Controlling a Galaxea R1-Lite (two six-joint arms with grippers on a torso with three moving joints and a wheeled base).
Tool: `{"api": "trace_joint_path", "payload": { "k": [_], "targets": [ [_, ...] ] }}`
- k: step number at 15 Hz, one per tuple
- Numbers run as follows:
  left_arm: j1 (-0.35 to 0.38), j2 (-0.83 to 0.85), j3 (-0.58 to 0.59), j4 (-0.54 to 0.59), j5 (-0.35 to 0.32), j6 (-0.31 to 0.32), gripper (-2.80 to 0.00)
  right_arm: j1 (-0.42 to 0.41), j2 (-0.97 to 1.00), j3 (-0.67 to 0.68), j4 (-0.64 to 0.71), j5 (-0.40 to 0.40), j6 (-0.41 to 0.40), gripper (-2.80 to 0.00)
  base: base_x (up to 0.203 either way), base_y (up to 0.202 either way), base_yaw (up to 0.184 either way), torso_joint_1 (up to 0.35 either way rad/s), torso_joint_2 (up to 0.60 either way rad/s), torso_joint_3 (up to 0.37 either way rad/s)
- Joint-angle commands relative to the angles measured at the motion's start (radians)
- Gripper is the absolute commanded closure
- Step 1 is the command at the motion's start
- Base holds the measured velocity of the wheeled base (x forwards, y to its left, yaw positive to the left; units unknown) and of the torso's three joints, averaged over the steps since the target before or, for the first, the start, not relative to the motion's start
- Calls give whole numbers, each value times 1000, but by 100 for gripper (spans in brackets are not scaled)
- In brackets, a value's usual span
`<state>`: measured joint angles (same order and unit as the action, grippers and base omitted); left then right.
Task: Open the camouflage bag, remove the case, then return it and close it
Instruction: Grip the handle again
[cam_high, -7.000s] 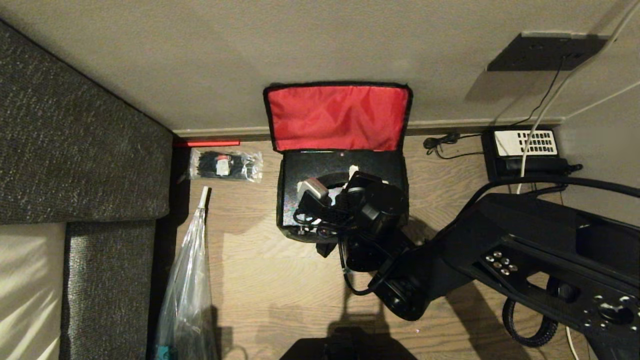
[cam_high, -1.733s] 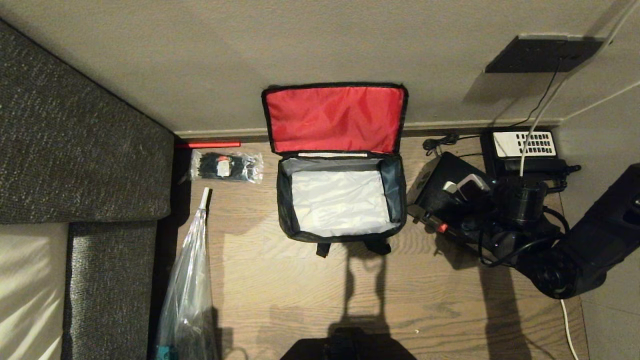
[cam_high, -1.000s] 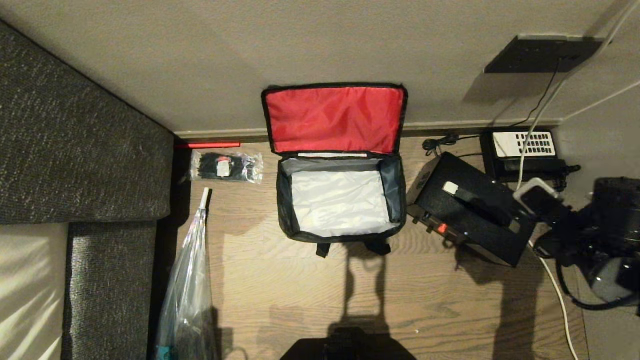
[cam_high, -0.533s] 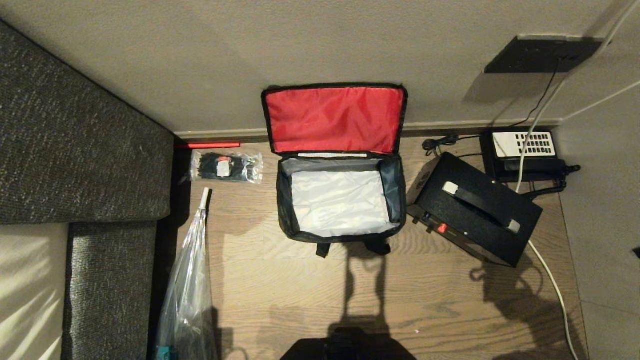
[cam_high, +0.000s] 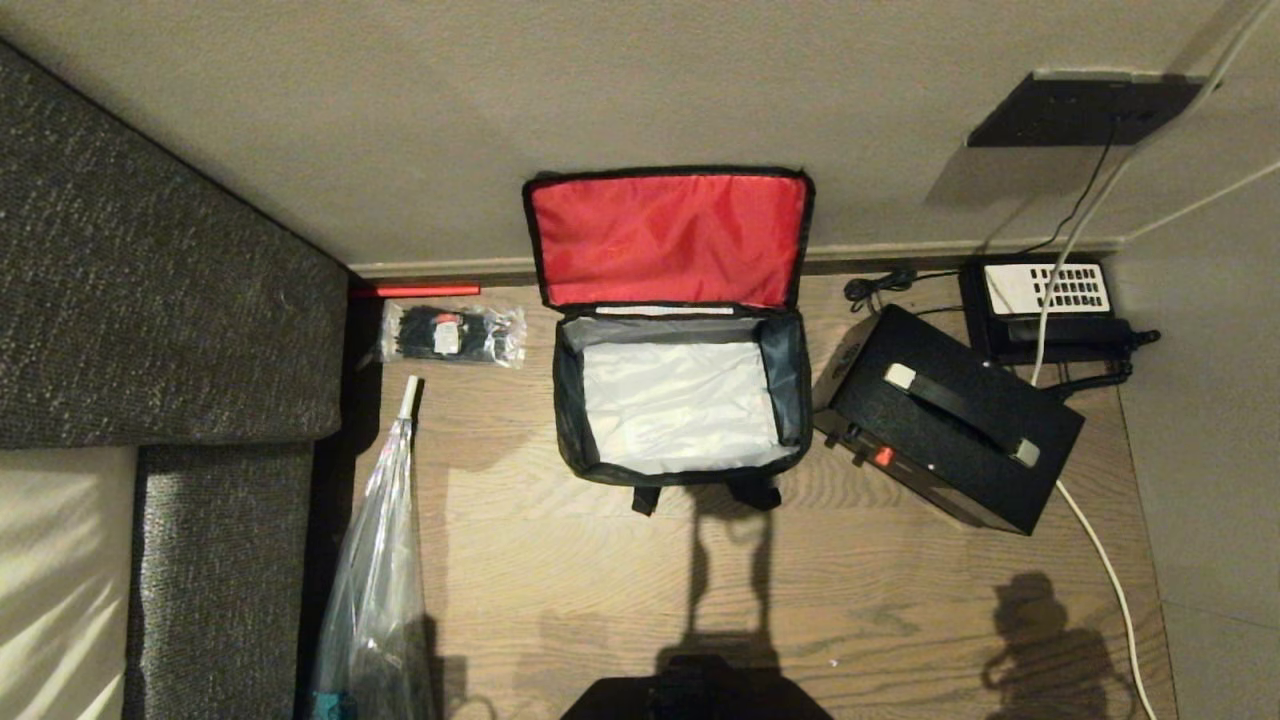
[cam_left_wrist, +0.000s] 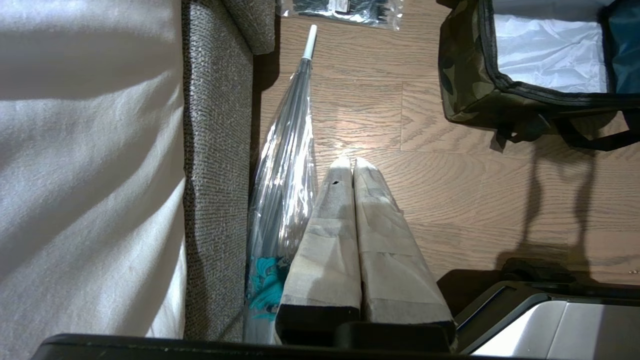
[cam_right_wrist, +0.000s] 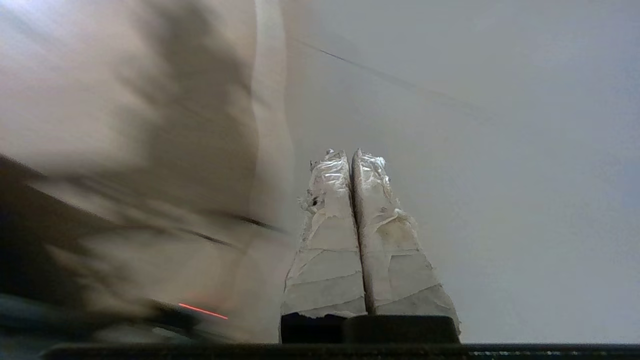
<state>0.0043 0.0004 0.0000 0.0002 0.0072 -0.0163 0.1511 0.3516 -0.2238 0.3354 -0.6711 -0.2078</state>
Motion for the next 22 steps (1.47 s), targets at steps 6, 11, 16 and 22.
{"api": "trace_joint_path", "payload": {
  "k": [6,11,16,22],
  "targets": [
    [0,-2,3,0,0,-1,0,-102,-113,201,-337,650,211,0,0,0,0,0,0,0],
    [0,-2,3,0,0,-1,0,-136,-336,222,-335,677,175,0,0,0,0,0,0,0],
    [0,-2,3,0,0,-1,0,-137,-355,222,-337,673,190,0,0,0,0,0,0,0],
    [0,-2,3,0,0,-1,0,-137,-355,224,-338,673,194,0,0,0,0,0,0,0]
  ]
}}
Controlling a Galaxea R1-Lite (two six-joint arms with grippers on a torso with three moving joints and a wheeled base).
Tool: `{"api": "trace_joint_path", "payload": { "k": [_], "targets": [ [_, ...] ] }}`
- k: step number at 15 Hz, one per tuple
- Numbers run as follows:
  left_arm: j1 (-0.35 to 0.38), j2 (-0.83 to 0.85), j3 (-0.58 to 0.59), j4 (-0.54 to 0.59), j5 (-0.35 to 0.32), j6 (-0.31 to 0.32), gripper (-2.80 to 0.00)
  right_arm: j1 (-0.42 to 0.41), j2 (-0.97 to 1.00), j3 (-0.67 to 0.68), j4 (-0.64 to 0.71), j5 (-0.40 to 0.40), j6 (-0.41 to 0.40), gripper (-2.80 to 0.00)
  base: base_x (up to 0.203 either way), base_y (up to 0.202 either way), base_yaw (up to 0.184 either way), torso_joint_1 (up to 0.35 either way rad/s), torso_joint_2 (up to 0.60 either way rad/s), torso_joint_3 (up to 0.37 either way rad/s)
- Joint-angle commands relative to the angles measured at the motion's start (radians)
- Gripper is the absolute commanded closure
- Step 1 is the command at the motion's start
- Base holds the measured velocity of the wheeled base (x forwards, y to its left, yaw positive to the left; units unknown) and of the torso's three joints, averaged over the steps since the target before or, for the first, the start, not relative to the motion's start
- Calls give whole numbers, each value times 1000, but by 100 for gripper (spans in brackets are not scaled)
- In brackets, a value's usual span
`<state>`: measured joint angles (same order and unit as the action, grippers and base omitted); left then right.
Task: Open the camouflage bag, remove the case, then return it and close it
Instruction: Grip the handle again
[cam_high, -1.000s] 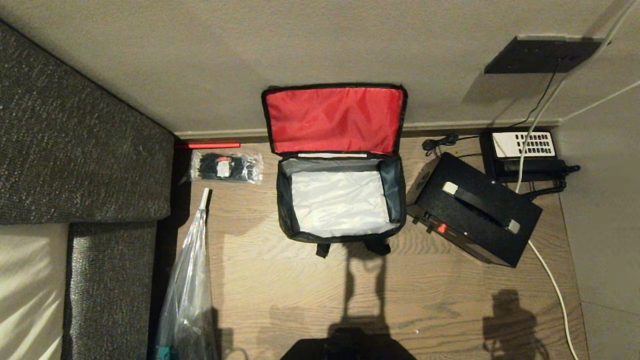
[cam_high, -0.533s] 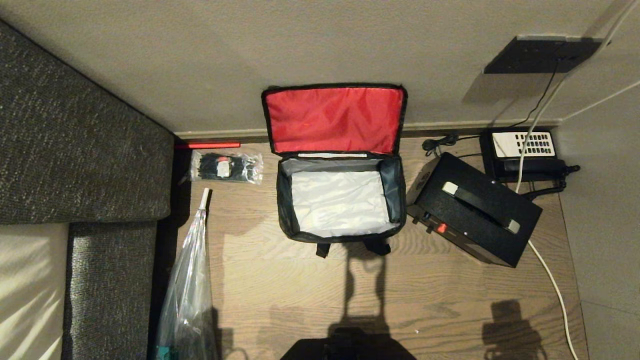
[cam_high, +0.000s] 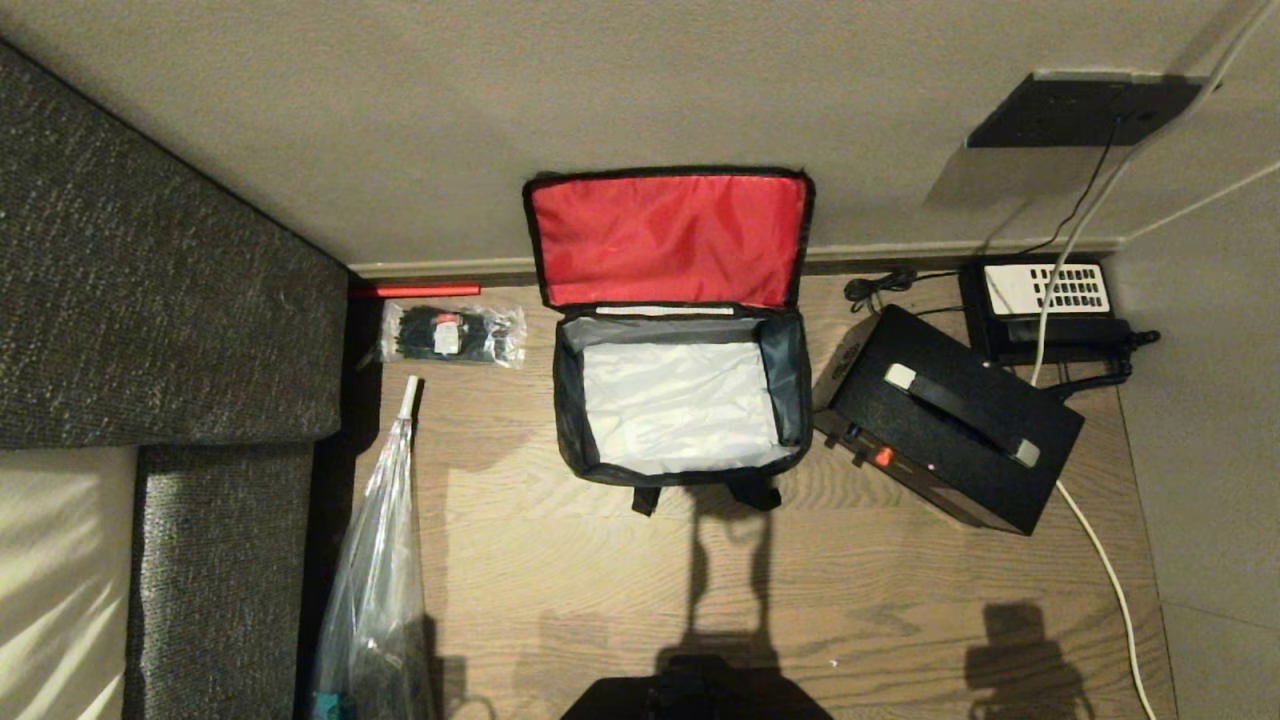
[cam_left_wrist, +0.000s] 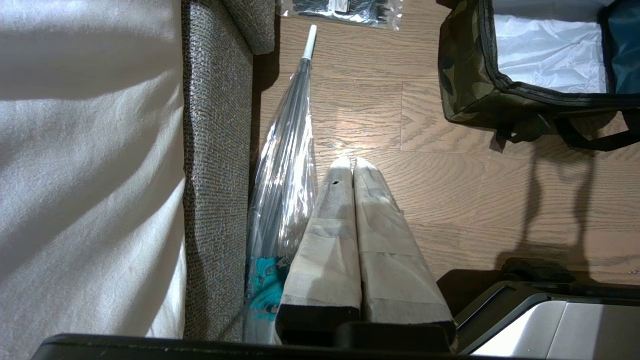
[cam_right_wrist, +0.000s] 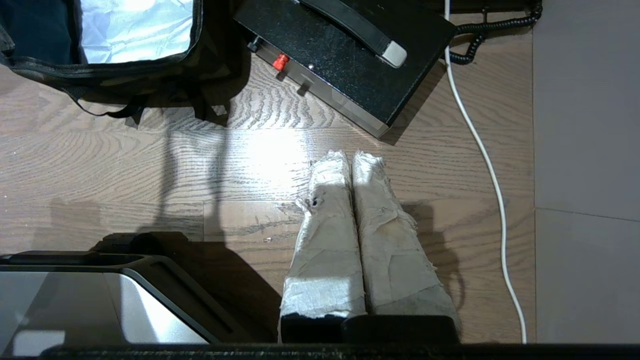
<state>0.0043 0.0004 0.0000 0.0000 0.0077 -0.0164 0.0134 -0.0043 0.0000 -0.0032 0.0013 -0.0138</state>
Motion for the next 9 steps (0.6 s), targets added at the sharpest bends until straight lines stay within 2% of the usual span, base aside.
{"api": "trace_joint_path", "payload": {
  "k": [1,9],
  "targets": [
    [0,-2,3,0,0,0,0,0,1,0,0,0,0,0,0,0,0,0,0,0],
    [0,-2,3,0,0,0,0,0,1,0,0,0,0,0,0,0,0,0,0,0]
  ]
}}
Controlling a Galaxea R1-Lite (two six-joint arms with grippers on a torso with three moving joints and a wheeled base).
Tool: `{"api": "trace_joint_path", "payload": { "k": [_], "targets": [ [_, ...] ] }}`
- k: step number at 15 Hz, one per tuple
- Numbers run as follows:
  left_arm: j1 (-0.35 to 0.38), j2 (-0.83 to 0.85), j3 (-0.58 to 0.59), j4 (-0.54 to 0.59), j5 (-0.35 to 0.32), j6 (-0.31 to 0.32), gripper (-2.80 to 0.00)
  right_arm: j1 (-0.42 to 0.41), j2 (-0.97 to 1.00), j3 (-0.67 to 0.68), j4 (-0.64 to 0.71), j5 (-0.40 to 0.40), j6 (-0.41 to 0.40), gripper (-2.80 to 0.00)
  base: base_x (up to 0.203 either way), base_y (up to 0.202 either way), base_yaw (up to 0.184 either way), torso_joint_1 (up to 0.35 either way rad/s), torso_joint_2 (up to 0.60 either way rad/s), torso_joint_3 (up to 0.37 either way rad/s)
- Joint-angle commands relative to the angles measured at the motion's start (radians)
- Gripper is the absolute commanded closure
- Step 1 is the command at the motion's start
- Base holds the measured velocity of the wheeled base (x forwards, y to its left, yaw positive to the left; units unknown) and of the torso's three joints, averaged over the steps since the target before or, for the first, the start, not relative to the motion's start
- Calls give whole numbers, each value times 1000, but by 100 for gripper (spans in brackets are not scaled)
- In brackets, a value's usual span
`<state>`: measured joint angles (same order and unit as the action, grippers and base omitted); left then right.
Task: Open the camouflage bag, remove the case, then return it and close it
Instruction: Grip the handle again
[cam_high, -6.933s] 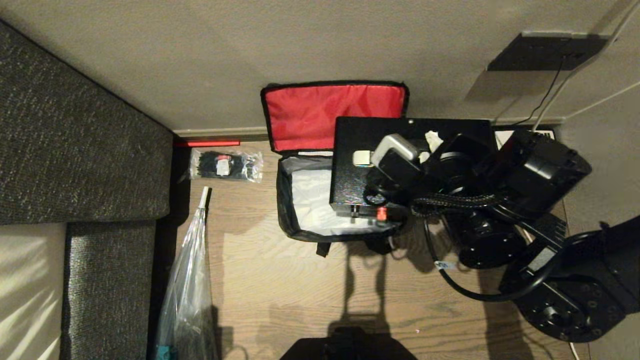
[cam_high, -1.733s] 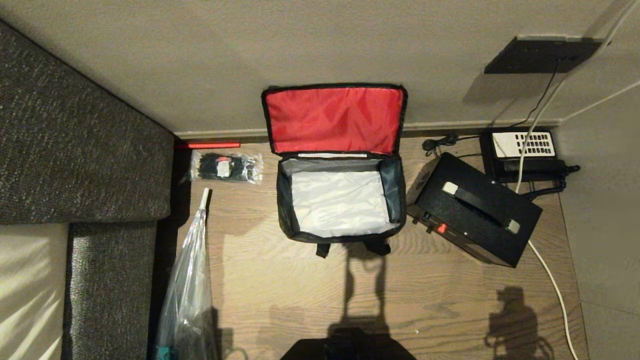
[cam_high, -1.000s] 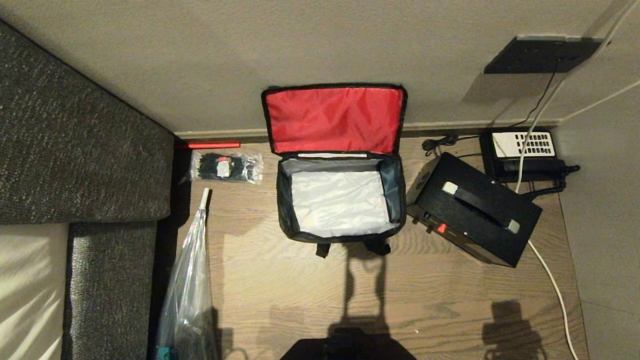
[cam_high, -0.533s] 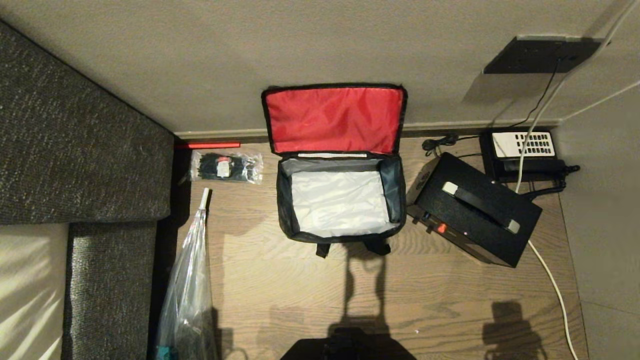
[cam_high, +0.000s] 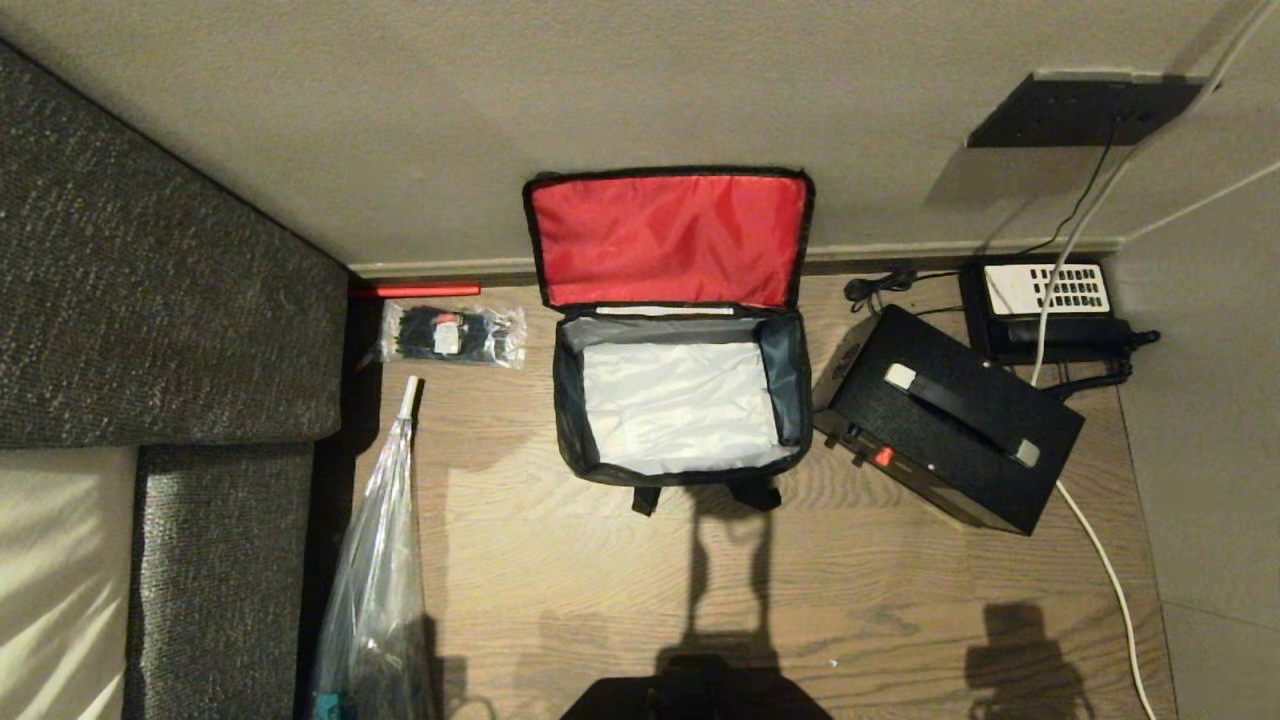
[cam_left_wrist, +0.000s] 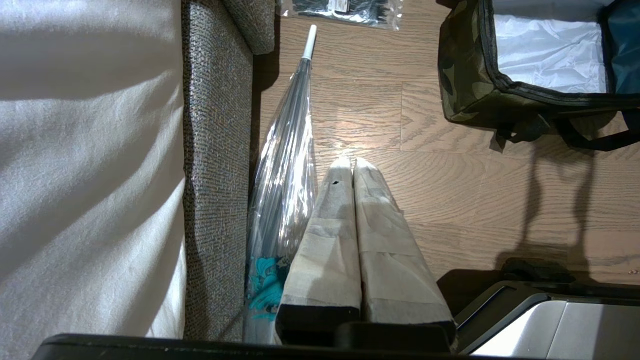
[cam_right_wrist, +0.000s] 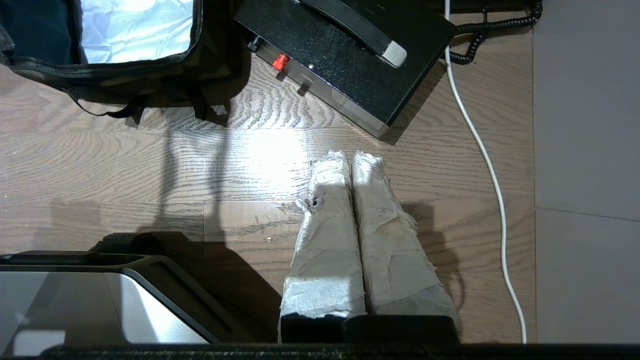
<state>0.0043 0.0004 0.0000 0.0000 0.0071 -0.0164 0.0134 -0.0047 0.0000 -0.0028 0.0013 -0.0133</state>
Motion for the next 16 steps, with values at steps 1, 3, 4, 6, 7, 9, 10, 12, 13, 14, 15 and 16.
{"api": "trace_joint_path", "payload": {
  "k": [1,3,4,6,7,9,10,12,13,14,15,16],
  "targets": [
    [0,-2,3,0,1,0,0,0,2,0,0,0,0,0,0,0,0,0,0,0],
    [0,-2,3,0,1,0,0,0,2,0,0,0,0,0,0,0,0,0,0,0],
    [0,-2,3,0,1,0,0,0,2,0,0,0,0,0,0,0,0,0,0,0],
    [0,-2,3,0,1,0,0,0,2,0,0,0,0,0,0,0,0,0,0,0],
    [0,-2,3,0,1,0,0,0,2,0,0,0,0,0,0,0,0,0,0,0],
    [0,-2,3,0,1,0,0,0,2,0,0,0,0,0,0,0,0,0,0,0],
    [0,-2,3,0,1,0,0,0,2,0,0,0,0,0,0,0,0,0,0,0],
    [0,-2,3,0,1,0,0,0,2,0,0,0,0,0,0,0,0,0,0,0],
    [1,-2,3,0,1,0,0,0,2,0,0,0,0,0,0,0,0,0,0,0],
    [0,-2,3,0,1,0,0,0,2,0,0,0,0,0,0,0,0,0,0,0],
    [0,-2,3,0,1,0,0,0,2,0,0,0,0,0,0,0,0,0,0,0],
    [0,-2,3,0,1,0,0,0,2,0,0,0,0,0,0,0,0,0,0,0]
  ]
}}
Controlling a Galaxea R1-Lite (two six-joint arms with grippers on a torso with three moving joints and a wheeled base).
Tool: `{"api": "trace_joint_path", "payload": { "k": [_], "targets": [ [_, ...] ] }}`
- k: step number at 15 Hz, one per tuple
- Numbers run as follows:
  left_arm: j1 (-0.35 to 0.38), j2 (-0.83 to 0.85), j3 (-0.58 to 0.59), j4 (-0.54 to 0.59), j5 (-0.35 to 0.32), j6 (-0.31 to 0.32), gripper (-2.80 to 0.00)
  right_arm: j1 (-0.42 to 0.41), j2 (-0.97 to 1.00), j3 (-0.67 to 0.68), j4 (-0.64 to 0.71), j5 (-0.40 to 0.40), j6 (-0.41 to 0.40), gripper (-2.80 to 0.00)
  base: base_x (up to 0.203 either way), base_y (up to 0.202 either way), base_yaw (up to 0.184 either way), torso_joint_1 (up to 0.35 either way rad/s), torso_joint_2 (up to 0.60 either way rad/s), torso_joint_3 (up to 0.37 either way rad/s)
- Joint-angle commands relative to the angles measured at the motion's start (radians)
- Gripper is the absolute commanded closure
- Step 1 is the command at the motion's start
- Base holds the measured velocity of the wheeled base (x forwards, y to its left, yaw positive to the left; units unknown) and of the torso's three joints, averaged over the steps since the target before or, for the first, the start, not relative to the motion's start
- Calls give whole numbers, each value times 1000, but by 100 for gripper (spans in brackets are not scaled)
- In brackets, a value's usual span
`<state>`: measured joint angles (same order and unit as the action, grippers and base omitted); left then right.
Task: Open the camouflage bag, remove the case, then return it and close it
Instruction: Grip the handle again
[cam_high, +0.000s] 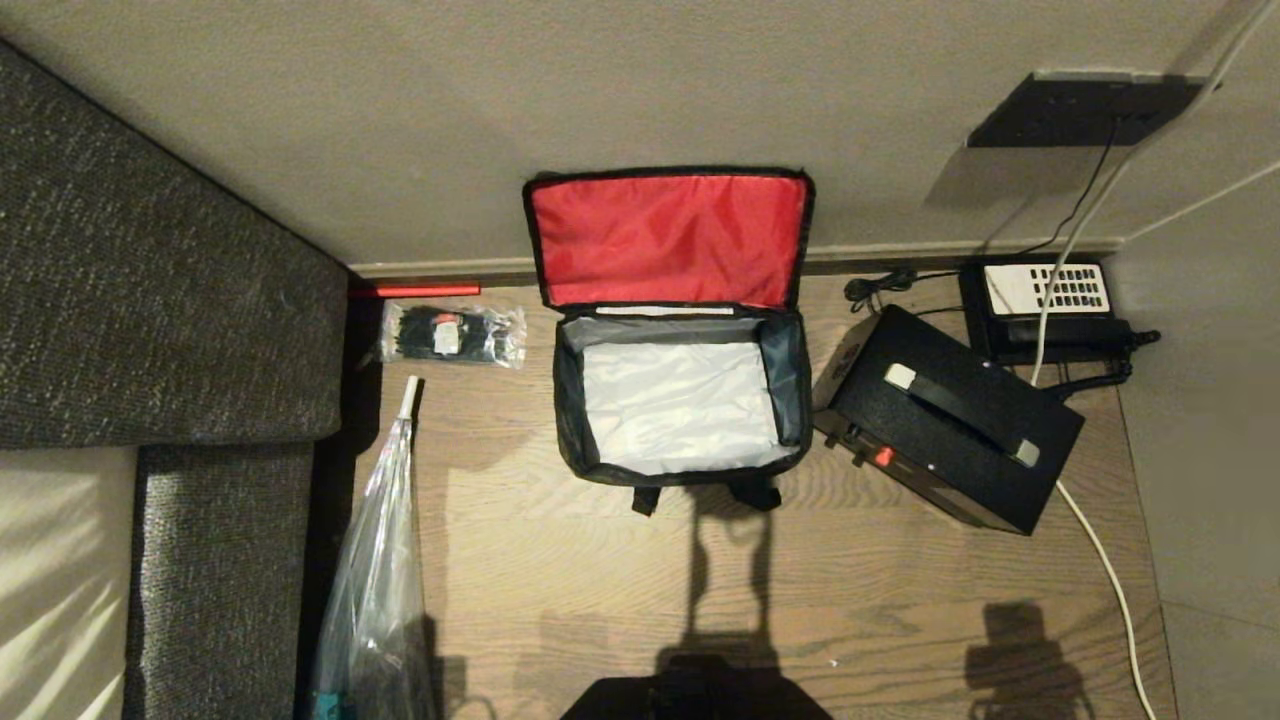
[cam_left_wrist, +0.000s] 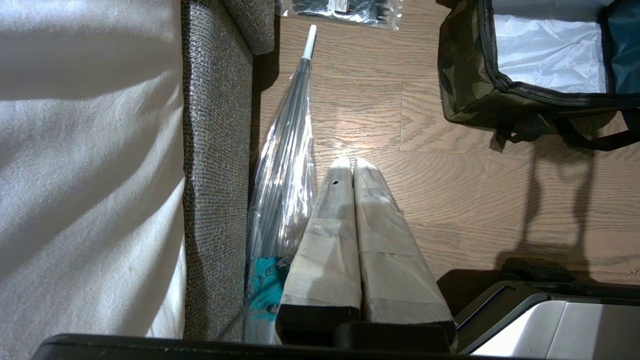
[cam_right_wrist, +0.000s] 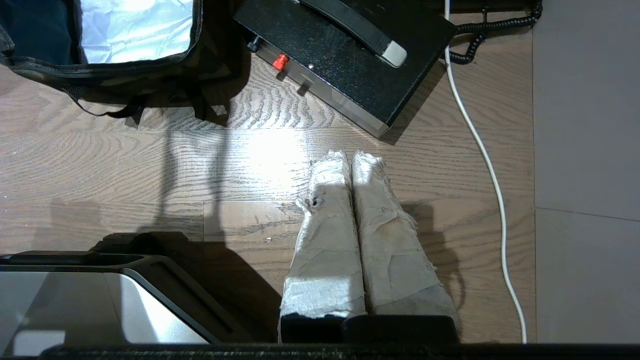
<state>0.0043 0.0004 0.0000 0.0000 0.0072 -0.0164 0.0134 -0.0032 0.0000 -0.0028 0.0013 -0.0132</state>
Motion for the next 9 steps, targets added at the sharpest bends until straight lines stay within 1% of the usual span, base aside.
{"api": "trace_joint_path", "payload": {
  "k": [1,9],
  "targets": [
    [0,-2,3,0,0,0,0,0,0,0,0,0,-1,0,0,0,0,0,0,0],
    [0,-2,3,0,0,0,0,0,0,0,0,0,-1,0,0,0,0,0,0,0]
  ]
}}
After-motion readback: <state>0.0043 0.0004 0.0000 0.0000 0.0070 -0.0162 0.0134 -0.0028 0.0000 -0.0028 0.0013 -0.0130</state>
